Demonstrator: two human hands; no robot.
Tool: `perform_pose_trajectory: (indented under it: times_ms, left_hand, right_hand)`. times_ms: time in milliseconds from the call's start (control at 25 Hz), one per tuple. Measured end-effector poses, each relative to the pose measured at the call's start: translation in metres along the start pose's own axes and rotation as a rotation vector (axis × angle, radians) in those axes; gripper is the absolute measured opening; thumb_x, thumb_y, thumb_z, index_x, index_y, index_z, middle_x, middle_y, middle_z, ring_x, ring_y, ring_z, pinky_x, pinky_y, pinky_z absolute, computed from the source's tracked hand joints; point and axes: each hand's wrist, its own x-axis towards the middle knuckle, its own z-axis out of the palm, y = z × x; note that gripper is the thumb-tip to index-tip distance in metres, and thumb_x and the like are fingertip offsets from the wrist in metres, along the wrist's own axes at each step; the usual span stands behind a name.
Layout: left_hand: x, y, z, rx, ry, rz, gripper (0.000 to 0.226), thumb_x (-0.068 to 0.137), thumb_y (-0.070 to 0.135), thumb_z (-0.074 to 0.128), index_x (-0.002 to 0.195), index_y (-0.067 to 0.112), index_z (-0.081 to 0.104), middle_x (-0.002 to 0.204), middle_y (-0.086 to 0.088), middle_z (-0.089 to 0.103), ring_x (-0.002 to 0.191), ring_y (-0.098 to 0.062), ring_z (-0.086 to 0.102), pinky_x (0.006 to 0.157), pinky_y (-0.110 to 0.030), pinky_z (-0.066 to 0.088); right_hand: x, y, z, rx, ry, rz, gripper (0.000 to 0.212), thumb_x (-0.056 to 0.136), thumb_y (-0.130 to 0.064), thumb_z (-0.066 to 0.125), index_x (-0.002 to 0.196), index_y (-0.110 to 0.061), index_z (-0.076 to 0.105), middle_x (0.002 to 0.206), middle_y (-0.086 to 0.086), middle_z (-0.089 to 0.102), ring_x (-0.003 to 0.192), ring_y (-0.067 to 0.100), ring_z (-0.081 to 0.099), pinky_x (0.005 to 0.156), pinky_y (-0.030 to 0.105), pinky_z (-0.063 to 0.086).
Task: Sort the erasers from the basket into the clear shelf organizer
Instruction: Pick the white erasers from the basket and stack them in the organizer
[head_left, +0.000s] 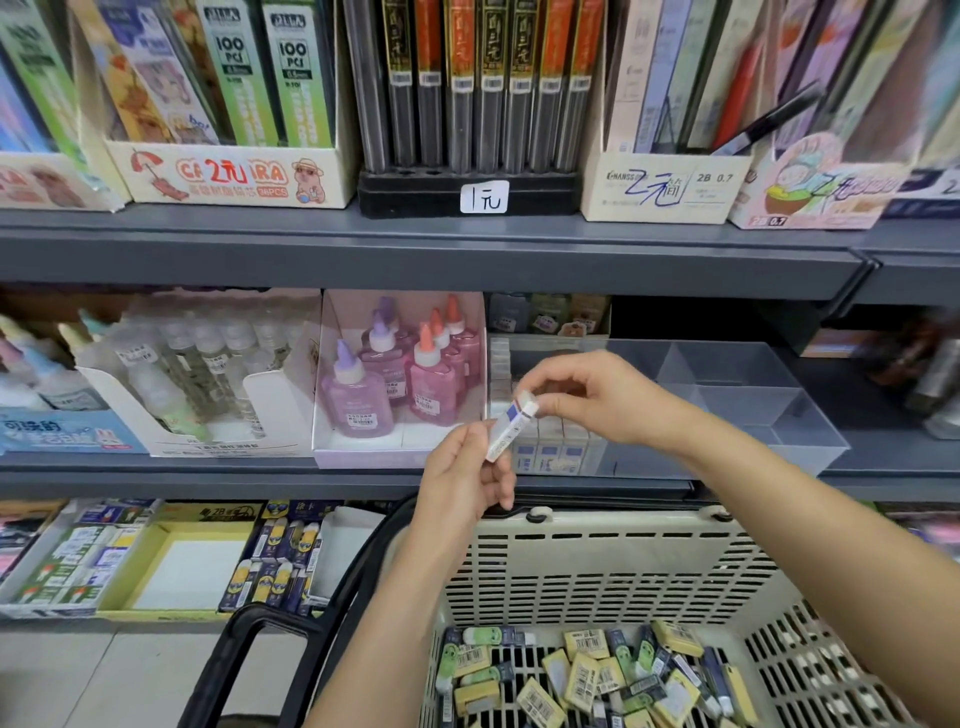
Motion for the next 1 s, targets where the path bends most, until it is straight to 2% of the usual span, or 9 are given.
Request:
perform_pose_trajectory:
  times_ms: [160, 240, 360, 440, 520, 560, 640, 760, 1000]
  left_hand:
    - [0.001, 0.000, 0.002, -0.128, -0.009, -0.055, 0.030, 0.102, 0.021, 0.031, 0.089, 0.005, 0.053, 0.053, 0.002, 0.046, 0.042, -0.009, 0.037, 0.039, -0.019, 0.033]
    - [0.003, 0.000, 0.000, -0.117, 0.023, -0.064, 0.032, 0.101, 0.024, 0.033, 0.088, 0.006, 0.055, 0.054, 0.000, 0.051, 0.041, -0.009, 0.039, 0.038, -0.019, 0.034]
    - [0.006, -0.003, -0.006, 0.235, 0.206, 0.068, 0.023, 0.099, 0.022, 0.040, 0.085, 0.014, 0.056, 0.068, 0.001, 0.062, 0.045, -0.007, 0.049, 0.042, -0.020, 0.041]
    - [0.007, -0.006, -0.011, 0.520, 0.318, 0.186, 0.012, 0.095, 0.019, 0.049, 0.087, 0.025, 0.056, 0.079, 0.007, 0.063, 0.061, -0.006, 0.056, 0.056, -0.020, 0.047]
    - [0.006, -0.009, -0.015, 0.715, 0.327, 0.255, 0.011, 0.092, 0.019, 0.053, 0.097, 0.027, 0.057, 0.092, 0.011, 0.061, 0.078, 0.000, 0.057, 0.071, -0.014, 0.045]
    - [0.007, -0.012, -0.015, 0.783, 0.309, 0.261, 0.016, 0.091, 0.019, 0.054, 0.106, 0.025, 0.058, 0.098, 0.010, 0.061, 0.083, 0.003, 0.056, 0.073, -0.008, 0.042]
    - [0.008, -0.017, -0.015, 0.866, 0.264, 0.261, 0.025, 0.091, 0.019, 0.054, 0.116, 0.020, 0.059, 0.106, 0.008, 0.061, 0.085, 0.010, 0.054, 0.071, 0.000, 0.038]
    - [0.009, -0.019, -0.015, 0.887, 0.247, 0.288, 0.027, 0.091, 0.017, 0.054, 0.116, 0.019, 0.062, 0.105, 0.007, 0.064, 0.085, 0.013, 0.054, 0.071, 0.003, 0.037]
    - [0.010, -0.023, -0.017, 0.844, 0.262, 0.286, 0.026, 0.090, 0.016, 0.055, 0.114, 0.020, 0.063, 0.100, 0.010, 0.066, 0.086, 0.013, 0.056, 0.072, 0.004, 0.037]
  right_hand:
    - [0.007, -0.006, -0.001, 0.036, -0.104, -0.032, 0.032, 0.084, -0.007, 0.066, 0.102, -0.033, 0.064, 0.096, -0.003, 0.070, 0.086, 0.012, 0.066, 0.084, 0.024, 0.052]
    - [0.008, -0.006, 0.002, -0.018, -0.119, -0.038, 0.026, 0.083, -0.008, 0.068, 0.097, -0.030, 0.067, 0.091, -0.003, 0.071, 0.086, 0.009, 0.067, 0.083, 0.023, 0.052]
    - [0.014, 0.003, -0.004, -0.110, -0.020, 0.029, 0.018, 0.082, -0.018, 0.069, 0.088, -0.035, 0.066, 0.080, -0.013, 0.068, 0.080, 0.004, 0.064, 0.078, 0.020, 0.049]
    - [0.025, 0.016, -0.014, -0.090, 0.184, 0.175, 0.017, 0.082, -0.018, 0.069, 0.095, -0.029, 0.067, 0.085, -0.011, 0.065, 0.087, 0.011, 0.063, 0.080, 0.020, 0.047]
    - [0.039, 0.029, -0.022, -0.212, 0.314, 0.329, 0.021, 0.086, -0.021, 0.063, 0.107, -0.020, 0.066, 0.098, -0.005, 0.066, 0.097, 0.018, 0.061, 0.084, 0.024, 0.044]
    - [0.046, 0.036, -0.023, -0.334, 0.298, 0.358, 0.023, 0.089, -0.024, 0.059, 0.110, -0.019, 0.065, 0.106, -0.001, 0.066, 0.101, 0.020, 0.061, 0.084, 0.026, 0.044]
    - [0.057, 0.045, -0.017, -0.493, 0.131, 0.349, 0.023, 0.093, -0.027, 0.051, 0.112, -0.022, 0.063, 0.118, 0.003, 0.064, 0.104, 0.023, 0.058, 0.081, 0.027, 0.041]
    - [0.065, 0.054, 0.000, -0.434, -0.135, 0.312, 0.027, 0.098, -0.022, 0.043, 0.117, -0.018, 0.062, 0.124, 0.002, 0.061, 0.106, 0.018, 0.055, 0.082, 0.022, 0.037]
    - [0.066, 0.065, 0.006, -0.479, -0.228, 0.334, 0.033, 0.101, -0.021, 0.033, 0.123, -0.015, 0.056, 0.128, 0.003, 0.057, 0.107, 0.017, 0.051, 0.085, 0.025, 0.036]
